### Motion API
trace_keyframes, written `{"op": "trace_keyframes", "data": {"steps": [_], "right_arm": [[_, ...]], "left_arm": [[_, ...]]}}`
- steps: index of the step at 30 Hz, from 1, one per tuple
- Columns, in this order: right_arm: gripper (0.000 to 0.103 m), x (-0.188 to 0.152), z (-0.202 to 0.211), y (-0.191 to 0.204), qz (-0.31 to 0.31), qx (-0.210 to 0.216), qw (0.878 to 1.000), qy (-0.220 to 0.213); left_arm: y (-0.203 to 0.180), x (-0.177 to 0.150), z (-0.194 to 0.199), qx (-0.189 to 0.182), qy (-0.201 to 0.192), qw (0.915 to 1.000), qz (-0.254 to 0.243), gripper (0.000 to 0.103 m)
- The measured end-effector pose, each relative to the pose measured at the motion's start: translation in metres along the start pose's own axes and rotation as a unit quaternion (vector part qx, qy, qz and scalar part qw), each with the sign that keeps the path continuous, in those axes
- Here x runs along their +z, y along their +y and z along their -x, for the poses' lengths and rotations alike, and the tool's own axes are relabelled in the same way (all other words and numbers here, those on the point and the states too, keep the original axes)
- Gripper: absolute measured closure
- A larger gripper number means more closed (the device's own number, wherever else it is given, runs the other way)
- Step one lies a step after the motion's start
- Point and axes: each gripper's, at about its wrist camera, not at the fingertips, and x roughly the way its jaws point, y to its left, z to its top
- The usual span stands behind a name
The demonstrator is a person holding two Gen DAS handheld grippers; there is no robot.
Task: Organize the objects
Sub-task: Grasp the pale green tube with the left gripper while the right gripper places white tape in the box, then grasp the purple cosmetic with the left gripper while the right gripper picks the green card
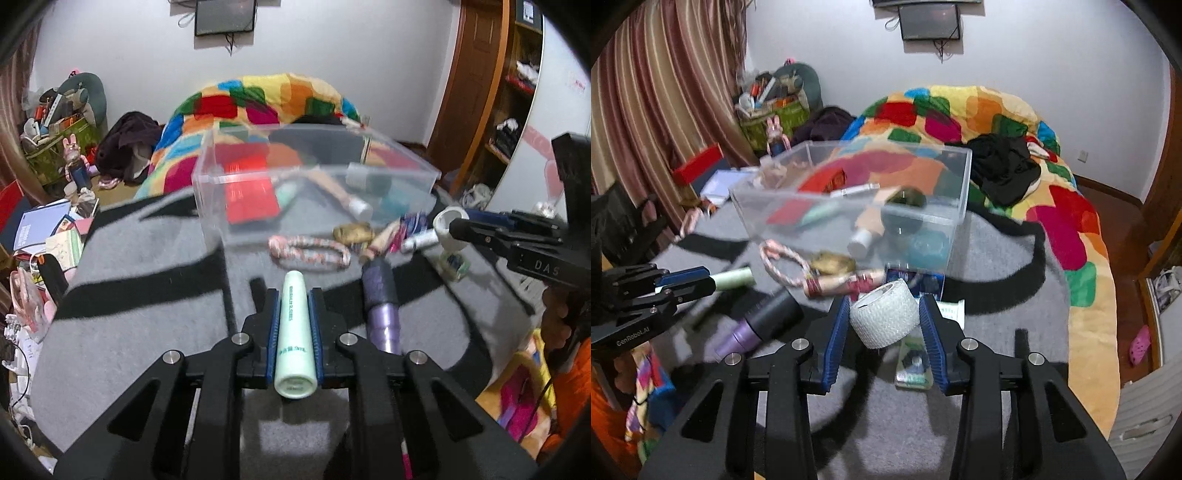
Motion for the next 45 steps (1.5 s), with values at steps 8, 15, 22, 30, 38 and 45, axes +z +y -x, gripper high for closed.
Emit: {"op": "trace_keyframes", "data": {"steps": [8,15,22,30,38,45], "right_arm": [[0.067,0.03,0.017,0.001,-0.027,0.02,0.998,-0.05],[0.067,0.059,0.007,0.002,-0.045,0.012,0.997,-0.064],[0.067,0.079,-0.027,0.007,-0.055,0.006,0.998,-0.033],[0.067,0.088,-0.071,0.025,-0.022,-0.038,0.999,0.002],[0.066,0.086,-0.083,0.041,0.002,-0.045,0.999,0.013],[0.057,0.083,-0.069,0.039,0.003,-0.033,0.999,0.009]], "left_arm": [[0.004,0.035,0.021,-0.013,-0.053,0.9984,0.016,0.088],[0.01,0.068,0.021,-0.011,-0.078,0.9965,0.028,0.088],[0.022,0.094,-0.016,-0.003,-0.046,0.9979,0.046,0.088],[0.023,0.104,-0.056,0.026,-0.008,0.9985,0.048,0.088],[0.008,0.098,-0.051,0.026,-0.007,0.9993,0.025,0.088],[0.004,0.097,-0.032,0.02,-0.026,0.9992,0.021,0.068]]}}
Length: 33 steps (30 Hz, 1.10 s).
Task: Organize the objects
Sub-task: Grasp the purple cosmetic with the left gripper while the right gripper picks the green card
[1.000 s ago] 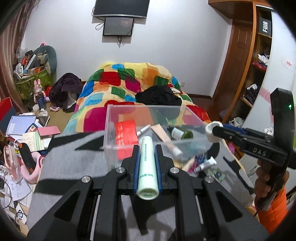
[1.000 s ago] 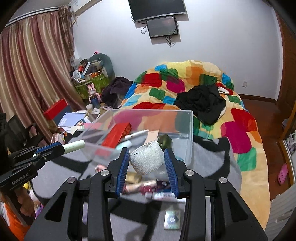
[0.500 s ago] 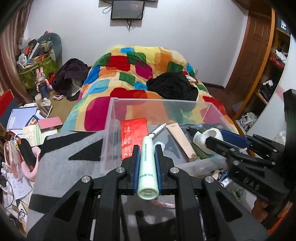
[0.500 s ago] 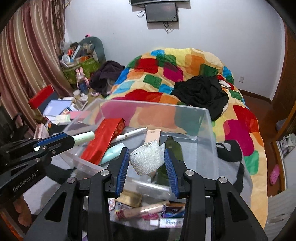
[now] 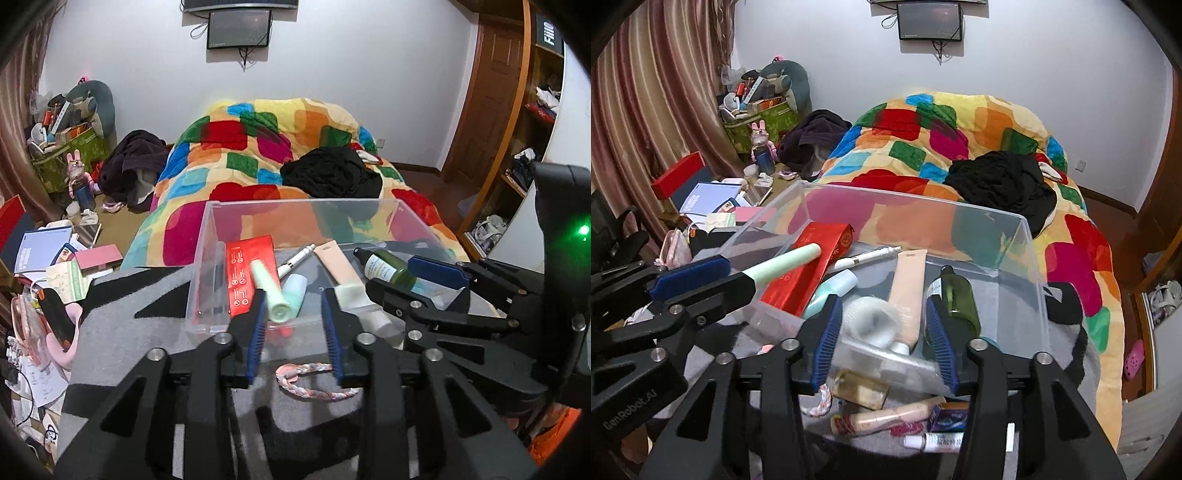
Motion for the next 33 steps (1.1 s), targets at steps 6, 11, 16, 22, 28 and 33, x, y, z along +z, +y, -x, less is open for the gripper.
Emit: {"op": "trace_keyframes", "data": {"steps": [6,11,16,22,28,33], "right_arm": [[0.047,-0.01,0.022,-0.003,0.01,-0.01,1.0,-0.017],[0.035,-0.024,0.043,-0.009,0.014,-0.024,0.999,-0.03],[0.028,-0.042,0.061,-0.022,0.004,-0.046,0.998,-0.039],[0.028,-0.065,0.069,-0.047,-0.023,-0.056,0.998,-0.027],[0.028,-0.093,0.06,-0.073,-0.064,-0.057,0.996,0.011],[0.028,-0.109,0.05,-0.079,-0.081,-0.049,0.995,0.033]], "left_arm": [[-0.005,-0.007,0.021,-0.005,-0.019,0.9998,-0.007,0.047],[-0.01,-0.019,0.033,-0.007,-0.025,0.9996,-0.009,0.028],[-0.014,-0.034,0.036,-0.005,-0.017,0.9998,-0.012,0.018],[-0.022,-0.061,0.033,-0.012,0.009,0.9995,-0.027,0.016],[-0.029,-0.086,0.021,-0.026,0.043,0.9982,-0.031,0.016],[-0.039,-0.1,0.007,-0.033,0.064,0.9968,-0.035,0.016]]}}
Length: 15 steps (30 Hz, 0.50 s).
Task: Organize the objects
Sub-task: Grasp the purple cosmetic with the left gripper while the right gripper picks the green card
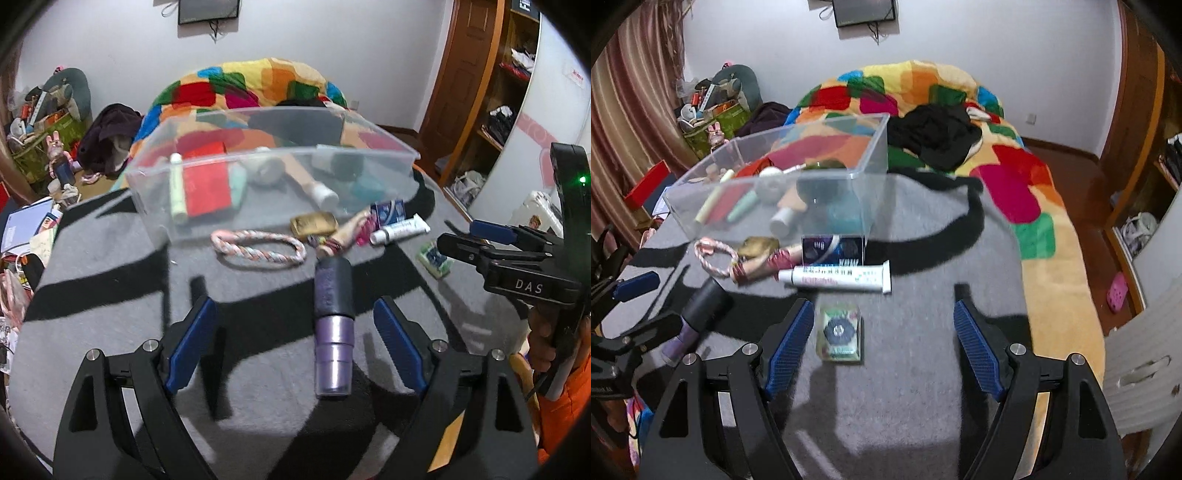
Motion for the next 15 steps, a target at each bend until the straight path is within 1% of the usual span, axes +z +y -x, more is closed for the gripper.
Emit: {"op": "trace_keyframes", "data": {"steps": [4,5,6,7,8,9,10,11,12,13,14,15], "right_arm": [[0.028,-0.007,-0.005,0.008,0.013,-0.005,1.0,0.004],[0.029,-0.009,-0.007,0.01,0.019,-0.005,1.0,0.005],[0.03,-0.011,-0.007,0.012,0.023,-0.007,1.0,0.004],[0.037,-0.012,-0.009,0.013,0.027,-0.008,1.0,0.006],[0.046,-0.014,-0.011,0.015,0.03,-0.007,0.999,0.011],[0.051,-0.016,-0.013,0.016,0.033,-0.005,0.999,0.017],[0.053,-0.018,-0.014,0.018,0.036,-0.01,0.999,0.013],[0.06,-0.02,-0.012,0.02,0.042,-0.014,0.999,0.007],[0.065,-0.021,-0.011,0.022,0.045,-0.01,0.999,0.005],[0.074,-0.022,-0.009,0.023,0.048,-0.006,0.999,0.004],[0.081,-0.022,-0.009,0.024,0.051,-0.006,0.999,0.004],[0.081,-0.022,-0.008,0.025,0.052,-0.008,0.999,0.004]], "left_arm": [[-0.008,-0.003,-0.006,0.005,0.0,1.0,-0.007,0.016],[-0.009,-0.003,-0.006,0.005,-0.001,1.0,-0.009,0.018],[-0.011,-0.003,-0.007,0.006,-0.001,0.9999,-0.011,0.023],[-0.012,-0.003,-0.009,0.006,0.0,0.9999,-0.012,0.025],[-0.014,-0.004,-0.011,0.005,0.003,0.9999,-0.015,0.03],[-0.014,-0.003,-0.014,0.003,0.006,0.9999,-0.015,0.036],[-0.015,-0.004,-0.016,-0.001,0.009,0.9999,-0.013,0.039],[-0.015,-0.005,-0.02,-0.003,0.014,0.9998,-0.012,0.044],[-0.017,-0.007,-0.02,0.008,0.005,0.9998,-0.016,0.049],[-0.02,-0.007,-0.02,0.014,0.001,0.9997,-0.022,0.053],[-0.021,-0.008,-0.02,0.016,-0.001,0.9995,-0.026,0.064],[-0.022,-0.008,-0.019,0.012,-0.003,0.9996,-0.027,0.074]]}}
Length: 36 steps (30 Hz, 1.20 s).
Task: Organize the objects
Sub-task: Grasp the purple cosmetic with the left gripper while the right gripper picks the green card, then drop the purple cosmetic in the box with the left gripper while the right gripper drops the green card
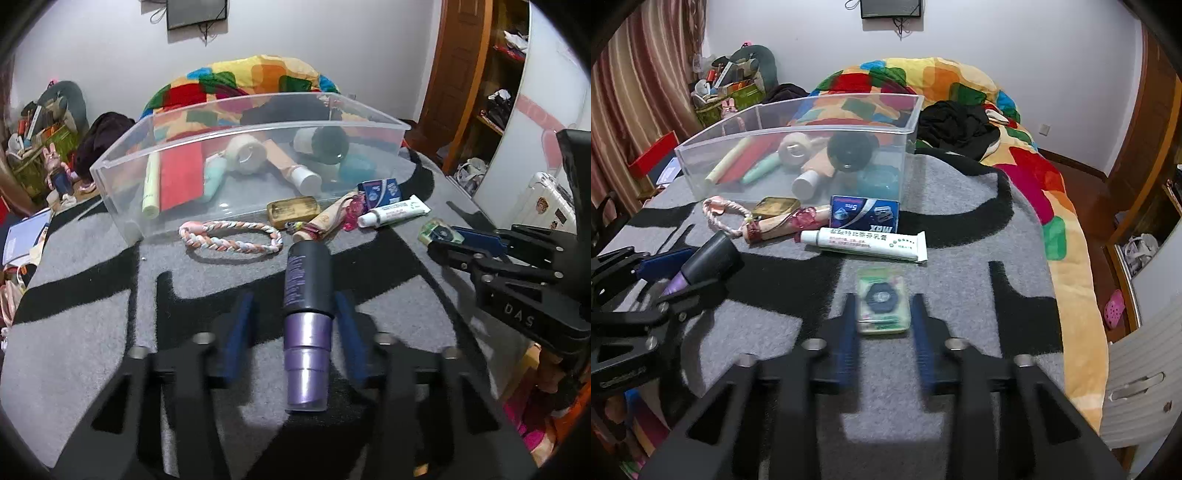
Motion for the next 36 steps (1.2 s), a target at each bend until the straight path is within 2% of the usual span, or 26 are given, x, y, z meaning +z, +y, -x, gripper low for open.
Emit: {"op": "trace_keyframes", "data": {"steps": [1,10,23,28,36], "right_arm": [[0.081,-0.001,0.001,0.0,0.0,-0.001,1.0,0.0],[0.081,0.003,0.017,-0.007,-0.028,0.024,0.999,-0.017],[0.081,0.049,0.048,0.009,-0.018,0.044,0.996,-0.081],[0.081,0.073,0.044,0.021,-0.008,0.045,0.995,-0.09],[0.081,0.1,0.021,0.032,-0.009,0.05,0.996,-0.079]], "left_arm": [[0.0,0.0,0.001,-0.005,0.0,1.0,0.0,0.078],[0.006,0.002,0.012,-0.007,-0.014,0.9998,0.015,0.078],[0.04,0.038,0.052,-0.011,-0.072,0.9959,0.054,0.078],[0.057,0.064,0.051,-0.015,-0.072,0.9954,0.061,0.078],[0.079,0.095,0.033,-0.018,-0.052,0.9955,0.077,0.078]]}}
